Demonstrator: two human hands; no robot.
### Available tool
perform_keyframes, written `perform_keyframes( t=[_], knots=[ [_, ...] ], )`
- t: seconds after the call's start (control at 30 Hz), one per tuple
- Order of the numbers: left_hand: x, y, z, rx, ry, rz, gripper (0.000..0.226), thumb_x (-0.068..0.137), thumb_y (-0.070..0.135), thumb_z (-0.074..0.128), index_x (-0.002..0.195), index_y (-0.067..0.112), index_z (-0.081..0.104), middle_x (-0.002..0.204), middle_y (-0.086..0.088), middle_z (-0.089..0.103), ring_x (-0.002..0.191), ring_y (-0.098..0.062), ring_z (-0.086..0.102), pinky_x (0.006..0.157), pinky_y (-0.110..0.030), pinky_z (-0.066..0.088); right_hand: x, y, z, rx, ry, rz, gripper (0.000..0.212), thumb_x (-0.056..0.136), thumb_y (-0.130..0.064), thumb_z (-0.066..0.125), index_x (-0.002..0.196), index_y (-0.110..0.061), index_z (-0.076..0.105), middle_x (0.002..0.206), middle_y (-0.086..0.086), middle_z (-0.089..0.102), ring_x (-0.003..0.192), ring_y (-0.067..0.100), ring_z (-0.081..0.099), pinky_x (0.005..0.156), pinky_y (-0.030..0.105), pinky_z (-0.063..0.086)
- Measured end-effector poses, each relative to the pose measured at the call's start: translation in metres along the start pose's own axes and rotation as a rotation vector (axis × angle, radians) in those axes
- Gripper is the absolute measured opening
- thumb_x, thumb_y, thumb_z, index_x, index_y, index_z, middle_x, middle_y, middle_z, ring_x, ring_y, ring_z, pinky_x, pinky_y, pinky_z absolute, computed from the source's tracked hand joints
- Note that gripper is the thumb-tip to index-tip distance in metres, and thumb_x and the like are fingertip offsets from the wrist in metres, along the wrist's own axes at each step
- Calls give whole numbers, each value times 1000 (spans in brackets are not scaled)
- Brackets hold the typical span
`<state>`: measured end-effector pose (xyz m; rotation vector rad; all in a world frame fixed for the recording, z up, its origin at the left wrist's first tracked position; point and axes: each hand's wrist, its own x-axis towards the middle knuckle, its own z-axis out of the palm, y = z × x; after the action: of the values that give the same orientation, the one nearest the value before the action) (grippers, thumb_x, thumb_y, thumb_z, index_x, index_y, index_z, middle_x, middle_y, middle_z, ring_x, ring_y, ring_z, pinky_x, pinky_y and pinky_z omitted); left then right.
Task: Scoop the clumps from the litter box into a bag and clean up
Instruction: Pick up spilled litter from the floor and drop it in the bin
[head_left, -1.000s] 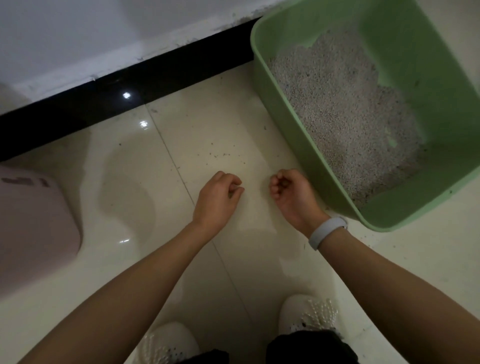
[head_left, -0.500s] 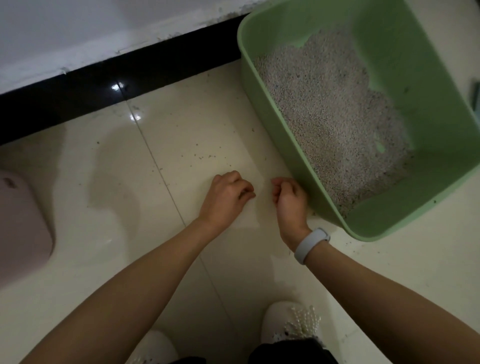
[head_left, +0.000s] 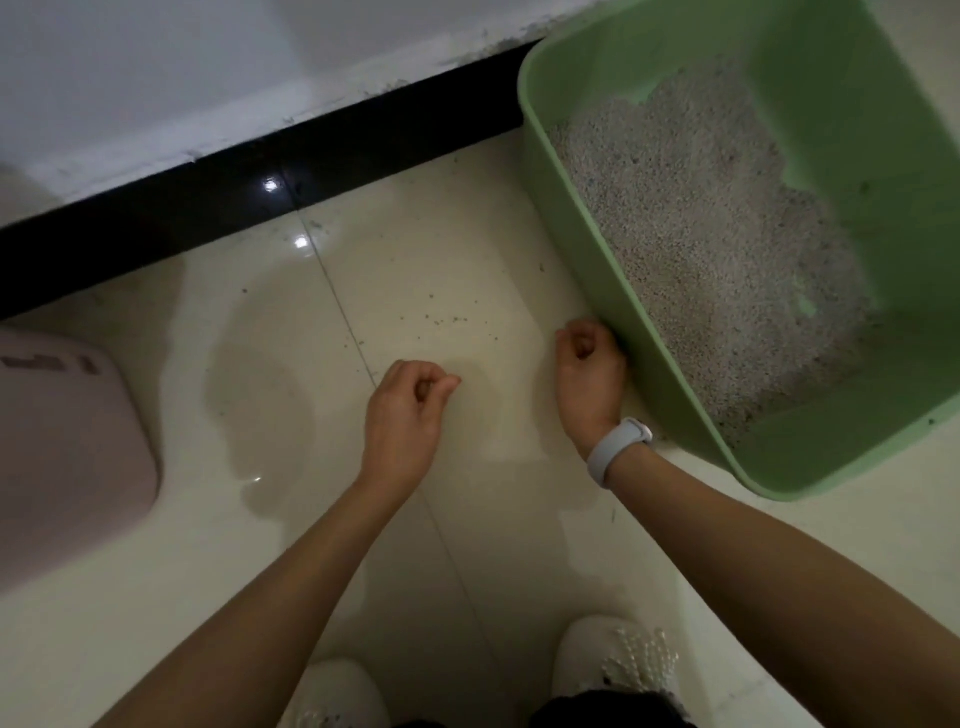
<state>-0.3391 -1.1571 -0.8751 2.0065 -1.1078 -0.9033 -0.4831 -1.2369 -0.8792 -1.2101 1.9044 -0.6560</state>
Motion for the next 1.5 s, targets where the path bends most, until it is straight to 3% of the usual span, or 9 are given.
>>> perform_keyframes(
  t=[0.3, 0.57, 0.67, 0.77, 0.9, 1.03, 1.17, 1.3, 1.5],
  knots=[
    [-11, -18, -36, -40, 64, -169, 11, 87, 17, 61, 78, 13, 58, 70, 1, 50, 63, -5, 44, 59, -9, 33, 3, -10, 14, -18, 155, 97, 18, 91, -10, 50, 100, -1, 63, 96, 15, 65, 91, 30, 59, 64, 20, 33],
    [-6, -9, -54, -276, -27, -274, 25, 94, 21, 51, 69, 16, 54, 60, 3, 45, 53, -3, 39, 54, -14, 35, -1, -13, 11, -164, 49, 39, 20, 92, -8, 42, 100, -2, 60, 87, 10, 56, 78, 24, 49, 58, 22, 26],
    [-1, -11, -65, -646, -32, -409, 31, 97, 18, 45, 68, 10, 52, 60, -1, 49, 55, -8, 43, 57, -18, 40, -4, -23, 3, 95, -162, 113, 17, 91, -5, 45, 80, -7, 58, 75, 7, 51, 65, 16, 46, 57, 23, 32],
    [2, -16, -82, -1127, -94, -531, 24, 91, 4, 46, 71, 7, 60, 65, -2, 58, 59, -9, 53, 56, -18, 48, -11, -38, -8, 578, -663, 422, 29, 81, -6, 49, 54, -15, 55, 59, 4, 47, 46, 11, 38, 43, 19, 28],
    [6, -18, -101, -1269, -181, -525, 11, 52, 6, 67, 62, 10, 68, 64, -4, 60, 55, -12, 55, 52, -17, 48, -17, -46, -4, 836, -925, 433, 12, 55, -22, 61, 49, -14, 54, 55, 3, 52, 44, 12, 38, 43, 19, 30],
    [14, -21, -100, -950, 23, -575, 22, 84, 4, 47, 65, 7, 59, 52, 0, 47, 50, -12, 36, 42, -16, 31, -6, -45, 9, 579, -596, 384, 33, 88, -20, 51, 56, -14, 49, 52, 2, 48, 39, 10, 37, 39, 19, 25],
    [12, -28, -91, -304, 130, -436, 27, 92, 24, 54, 67, 17, 63, 56, 5, 46, 53, -9, 40, 54, -22, 35, 3, -28, 12, 108, -321, 145, 33, 88, -19, 59, 57, -16, 48, 55, 2, 43, 50, 14, 37, 49, 22, 32],
    [12, -38, -81, -125, 199, -418, 25, 91, 29, 57, 75, 13, 67, 67, 6, 59, 64, -8, 51, 70, -24, 40, 2, -25, 19, -141, -253, -39, 5, 85, -12, 61, 82, -9, 65, 73, 1, 57, 75, 15, 52, 73, 26, 44],
    [13, -43, -70, -1, 205, -272, 15, 84, 20, 66, 91, 9, 72, 81, -9, 68, 74, -16, 58, 73, -24, 43, -1, -19, 31, -327, -257, -255, 11, 86, -9, 58, 84, 0, 64, 89, 16, 60, 76, 18, 48, 68, 20, 32]
  ],
)
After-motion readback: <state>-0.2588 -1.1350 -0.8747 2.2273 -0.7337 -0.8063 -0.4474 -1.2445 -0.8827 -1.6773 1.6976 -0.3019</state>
